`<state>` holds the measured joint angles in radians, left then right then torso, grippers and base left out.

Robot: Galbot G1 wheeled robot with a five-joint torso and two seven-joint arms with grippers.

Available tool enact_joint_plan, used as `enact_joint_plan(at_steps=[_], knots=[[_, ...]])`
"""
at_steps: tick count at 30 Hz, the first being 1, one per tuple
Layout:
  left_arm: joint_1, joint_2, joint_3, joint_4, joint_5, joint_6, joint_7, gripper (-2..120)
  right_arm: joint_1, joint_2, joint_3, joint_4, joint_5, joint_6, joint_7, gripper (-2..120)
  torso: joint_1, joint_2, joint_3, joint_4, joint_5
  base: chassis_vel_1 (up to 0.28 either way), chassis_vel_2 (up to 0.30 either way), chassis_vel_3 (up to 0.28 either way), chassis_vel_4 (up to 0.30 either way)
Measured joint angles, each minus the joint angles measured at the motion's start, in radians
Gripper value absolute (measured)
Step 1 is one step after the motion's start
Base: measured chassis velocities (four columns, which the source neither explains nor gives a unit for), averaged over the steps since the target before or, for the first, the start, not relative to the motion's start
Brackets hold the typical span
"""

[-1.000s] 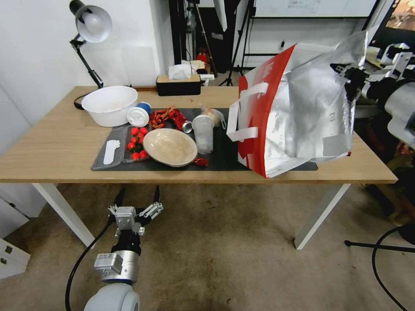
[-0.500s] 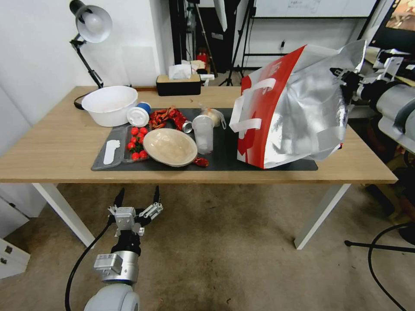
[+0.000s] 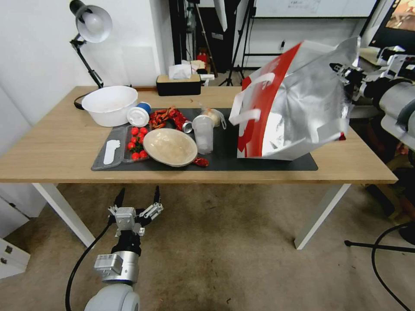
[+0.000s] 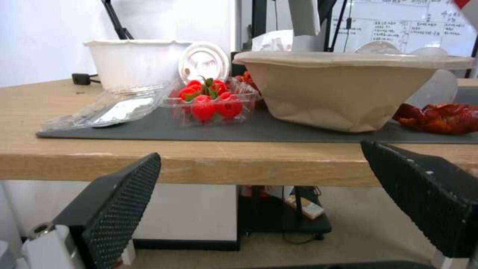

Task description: Pick up the food delivery bag from the floor and place it on the table.

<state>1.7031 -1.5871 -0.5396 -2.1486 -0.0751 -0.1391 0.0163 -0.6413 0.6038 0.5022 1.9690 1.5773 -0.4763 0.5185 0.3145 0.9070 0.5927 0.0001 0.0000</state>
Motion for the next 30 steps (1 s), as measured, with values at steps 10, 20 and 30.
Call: enact_joint_plan(at_steps=[10,20,30], knots=[[0.0,-0.002,0.002,0.003,0.002,-0.006,0.002,100,-0.08,-0.011,0.042,0.047,-0.106,0.196,-0.237,78,0.0,0.0,0.0,0.0,-0.0001,0.0,0.0,0.0,0.0],[0.001,0.001,0.002,0.003,0.002,-0.007,0.003,100,-0.284,-0.019,0.146,0.113,-0.08,0.387,-0.657,100,0.0,0.0,0.0,-0.0001,-0.0001,0.0,0.0,0.0,0.0],[0.005,0.001,0.001,0.002,0.001,-0.014,0.003,100,-0.529,-0.018,0.209,0.179,-0.237,0.466,-1.01,100,0.0,0.0,0.0,0.0,-0.0001,0.0,0.0,0.0,0.0]])
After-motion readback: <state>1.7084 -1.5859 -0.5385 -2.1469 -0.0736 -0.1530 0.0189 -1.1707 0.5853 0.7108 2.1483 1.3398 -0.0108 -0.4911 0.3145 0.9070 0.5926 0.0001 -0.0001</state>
